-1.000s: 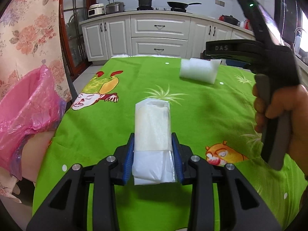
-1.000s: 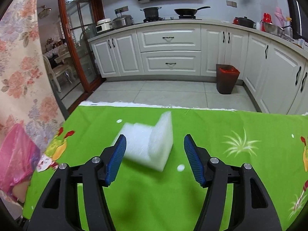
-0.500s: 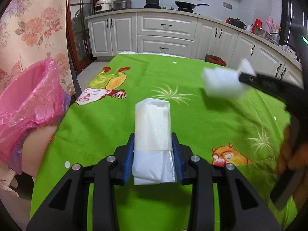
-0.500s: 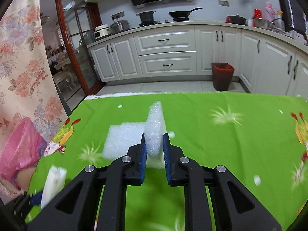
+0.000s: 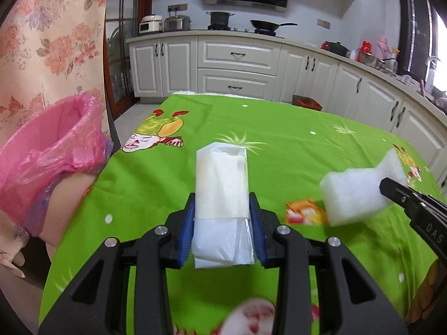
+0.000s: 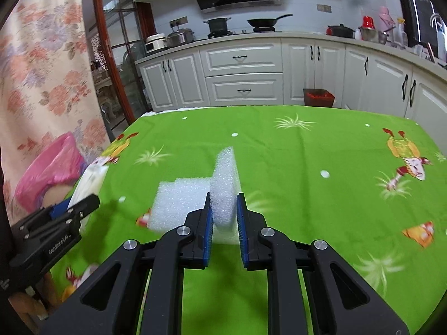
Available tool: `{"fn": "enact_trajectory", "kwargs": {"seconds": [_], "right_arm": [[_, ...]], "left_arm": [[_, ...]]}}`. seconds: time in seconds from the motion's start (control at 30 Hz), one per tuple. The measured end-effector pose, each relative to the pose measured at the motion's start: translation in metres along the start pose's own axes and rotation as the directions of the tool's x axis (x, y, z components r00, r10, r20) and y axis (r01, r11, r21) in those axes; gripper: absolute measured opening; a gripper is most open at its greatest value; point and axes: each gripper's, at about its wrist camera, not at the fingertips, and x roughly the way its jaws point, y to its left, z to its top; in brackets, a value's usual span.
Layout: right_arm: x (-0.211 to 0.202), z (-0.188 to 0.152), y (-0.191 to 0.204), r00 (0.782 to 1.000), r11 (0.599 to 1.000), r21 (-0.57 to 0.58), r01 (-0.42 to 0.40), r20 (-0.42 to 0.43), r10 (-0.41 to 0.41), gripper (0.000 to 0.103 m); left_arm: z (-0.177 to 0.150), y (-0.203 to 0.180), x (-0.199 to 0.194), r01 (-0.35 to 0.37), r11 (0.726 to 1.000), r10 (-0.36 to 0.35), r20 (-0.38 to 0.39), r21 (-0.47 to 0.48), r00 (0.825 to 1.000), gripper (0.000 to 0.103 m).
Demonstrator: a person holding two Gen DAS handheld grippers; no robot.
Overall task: Collect trash
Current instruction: 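Carry the paper towel and foam block over the wastebasket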
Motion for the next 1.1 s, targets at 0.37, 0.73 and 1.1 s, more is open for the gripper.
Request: {"fn": "enact_trajectory", "kwargs": {"seconds": [0.37,0.73,1.1], "right_arm": [[-0.057,-0.028,0.006,0.999,0.998,-0.046,-0.038,0.037,0.039,0.016],[-0.086,-0.053,0.02,0.998,0.993,-0.103,-0.06,0.024,0.063,0.016],[-0.092,-0.056,0.043,0.996,0.985,-0.154,-0.083,0.022,0.087,0.016]], "left_arm": [[-0.043,-0.012,-0.057,0.009,0.998,-0.012,0.036,0.068,0.999,0.035],[-0.074,-0.006,-0.097,0.005,0.997,-0.01,0.066,0.08,0.998,0.035],[-0.078,0.016,-0.118,-0.012,0.999,0.007,0.106,0.048,0.994,0.035]]}}
